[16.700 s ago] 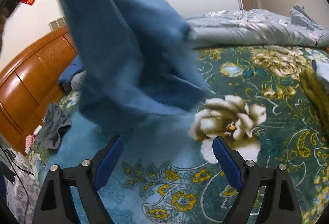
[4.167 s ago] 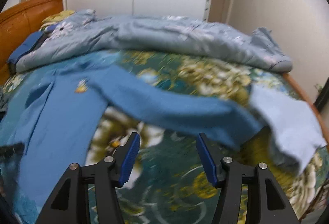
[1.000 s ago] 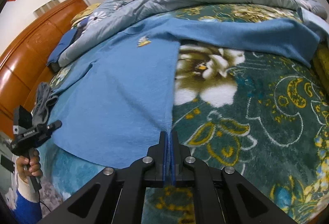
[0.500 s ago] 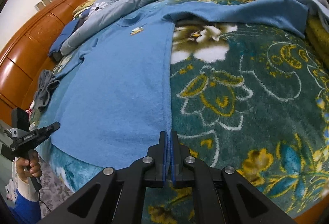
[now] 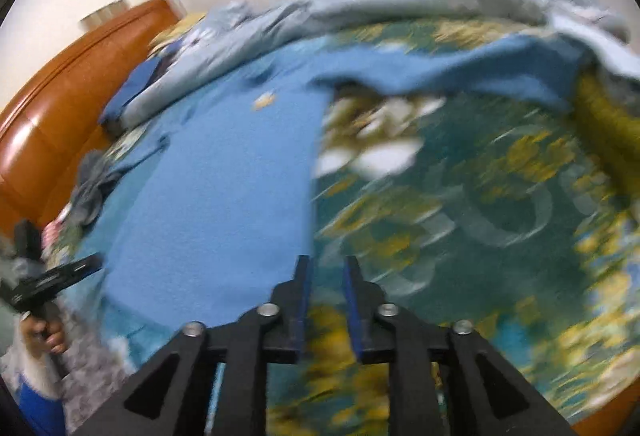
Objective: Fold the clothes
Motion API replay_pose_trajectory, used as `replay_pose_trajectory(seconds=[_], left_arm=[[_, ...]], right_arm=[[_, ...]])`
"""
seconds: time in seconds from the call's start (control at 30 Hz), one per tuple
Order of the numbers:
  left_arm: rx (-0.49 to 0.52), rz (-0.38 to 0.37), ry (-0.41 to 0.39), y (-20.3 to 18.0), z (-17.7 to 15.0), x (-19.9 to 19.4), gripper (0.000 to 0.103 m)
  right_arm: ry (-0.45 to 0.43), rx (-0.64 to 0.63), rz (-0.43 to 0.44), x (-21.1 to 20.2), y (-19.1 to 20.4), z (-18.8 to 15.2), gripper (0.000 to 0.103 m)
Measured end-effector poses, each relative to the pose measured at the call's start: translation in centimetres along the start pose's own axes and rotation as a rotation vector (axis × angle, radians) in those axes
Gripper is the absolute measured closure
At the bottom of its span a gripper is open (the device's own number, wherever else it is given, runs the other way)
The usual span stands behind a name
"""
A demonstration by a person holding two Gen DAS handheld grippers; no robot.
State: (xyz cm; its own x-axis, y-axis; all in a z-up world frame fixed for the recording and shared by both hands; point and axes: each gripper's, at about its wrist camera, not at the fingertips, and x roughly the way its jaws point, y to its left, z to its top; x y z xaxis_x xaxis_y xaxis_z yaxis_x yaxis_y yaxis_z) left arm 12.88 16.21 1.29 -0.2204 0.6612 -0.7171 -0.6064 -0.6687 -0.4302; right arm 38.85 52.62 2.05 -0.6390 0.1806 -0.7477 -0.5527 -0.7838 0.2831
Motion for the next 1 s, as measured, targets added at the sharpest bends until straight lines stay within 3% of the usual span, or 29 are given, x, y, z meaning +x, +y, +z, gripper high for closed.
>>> replay_pose_trajectory(seconds=[0.13, 0.27, 0.63, 0.7, 0.77, 0.8, 1.0], left_arm=[[-0.021, 0.027, -0.076, -0.3, 1.8, -1.5, 0.043], [-0.056, 0.006, -0.107, -0.3, 3.2, -1.3, 0.042], [-0.095, -0.011, -0.075, 0.1, 4.4, 2.2, 0.042], [-0.1, -0.015, -0.068, 0.4, 4.4, 2.7, 0.042], [-0.106, -0.021, -0.062, 0.7, 4.5, 3.2, 0.042], [-0.112, -0.027, -0.061, 0.9, 4.5, 3.3, 0.042], [-0.13, -0.054, -0.068, 2.1, 4.6, 3.2, 0.042]], right_arm=[[-0.104, 0.213, -0.109, -0.1, -7.0, 3.5, 0.064], [-0.132, 0.365, -0.164, 2.0, -11.5, 6.6, 0.061], [-0.225, 0.522, -0.224, 6.5, -14.6, 11.2, 0.061], [-0.238, 0.523, -0.25, 6.7, -14.6, 11.6, 0.064], [-0.244, 0.517, -0.276, 7.0, -14.4, 12.2, 0.09], [-0.24, 0.509, -0.286, 7.1, -14.3, 12.5, 0.096], [-0.263, 0.46, -0.288, 5.1, -13.4, 15.0, 0.1]])
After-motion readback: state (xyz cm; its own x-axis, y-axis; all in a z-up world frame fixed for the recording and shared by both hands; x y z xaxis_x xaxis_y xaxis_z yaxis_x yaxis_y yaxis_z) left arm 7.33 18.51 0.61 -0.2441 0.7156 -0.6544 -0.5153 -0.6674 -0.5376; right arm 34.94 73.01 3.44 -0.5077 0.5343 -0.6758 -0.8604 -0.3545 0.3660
